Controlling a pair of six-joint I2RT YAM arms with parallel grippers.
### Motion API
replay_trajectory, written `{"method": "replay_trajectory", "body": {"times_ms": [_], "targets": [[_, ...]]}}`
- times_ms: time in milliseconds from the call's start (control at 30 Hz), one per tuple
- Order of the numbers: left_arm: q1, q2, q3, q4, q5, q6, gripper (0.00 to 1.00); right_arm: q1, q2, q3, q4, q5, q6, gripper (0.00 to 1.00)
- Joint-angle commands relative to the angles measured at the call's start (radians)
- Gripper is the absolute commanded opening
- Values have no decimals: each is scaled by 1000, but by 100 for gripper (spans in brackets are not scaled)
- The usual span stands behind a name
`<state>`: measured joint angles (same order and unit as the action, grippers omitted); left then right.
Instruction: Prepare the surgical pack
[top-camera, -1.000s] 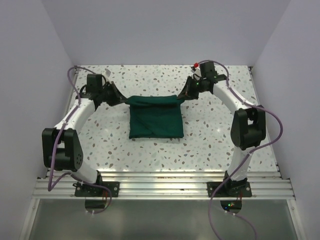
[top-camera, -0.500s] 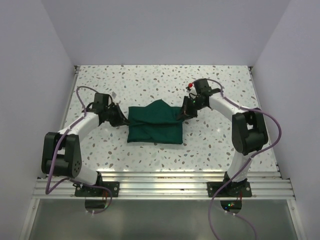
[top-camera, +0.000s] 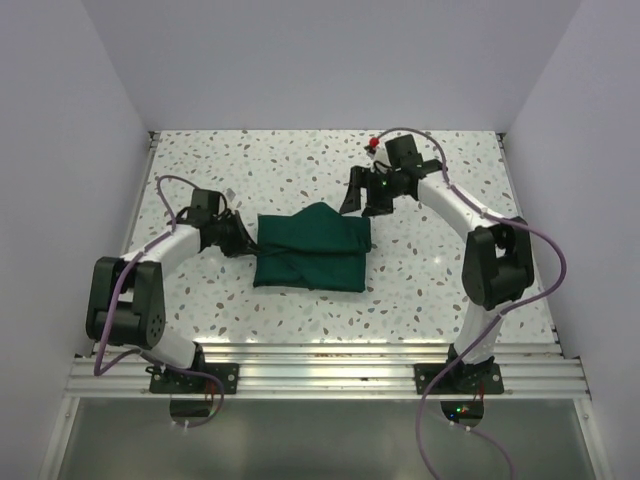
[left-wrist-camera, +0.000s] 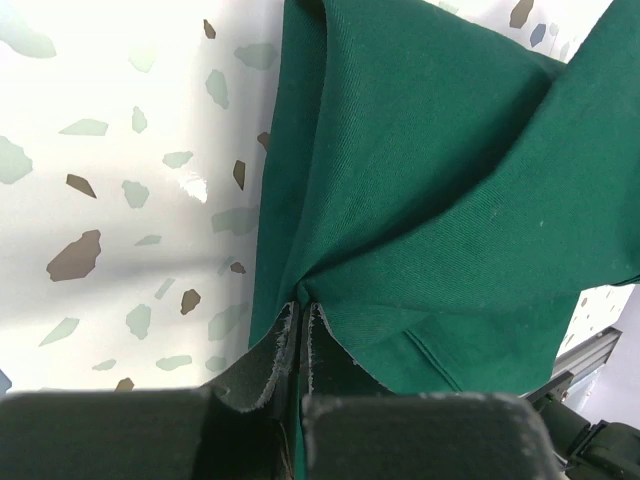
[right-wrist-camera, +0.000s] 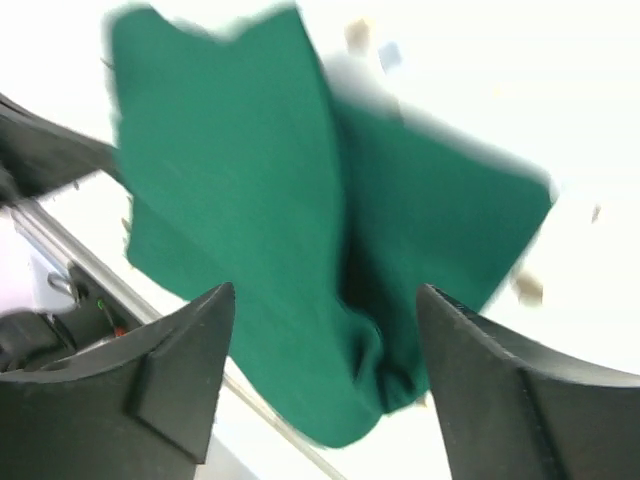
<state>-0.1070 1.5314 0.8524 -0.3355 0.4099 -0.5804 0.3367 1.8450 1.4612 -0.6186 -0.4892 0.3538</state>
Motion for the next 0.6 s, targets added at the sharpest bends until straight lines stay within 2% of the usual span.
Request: {"method": "replay_trajectory", "body": {"times_ms": [0,133,267,433,567], "targets": [[-5,27,-3,1,1,50,0,-1,52,123,134,-26,-36,79],[-5,35,-4,-4,7,73,0,2,212,273,148,-146,-58,86],[-5,36,-22,6,18,76,0,2,406,463,76,-245,-78,87],[-5,38,-35,18,30,74,0,24,503,548,46,-327,-70,83],[-5,36,-38,20,33,73,0,47,504,516,104,-387,-27,78]]}}
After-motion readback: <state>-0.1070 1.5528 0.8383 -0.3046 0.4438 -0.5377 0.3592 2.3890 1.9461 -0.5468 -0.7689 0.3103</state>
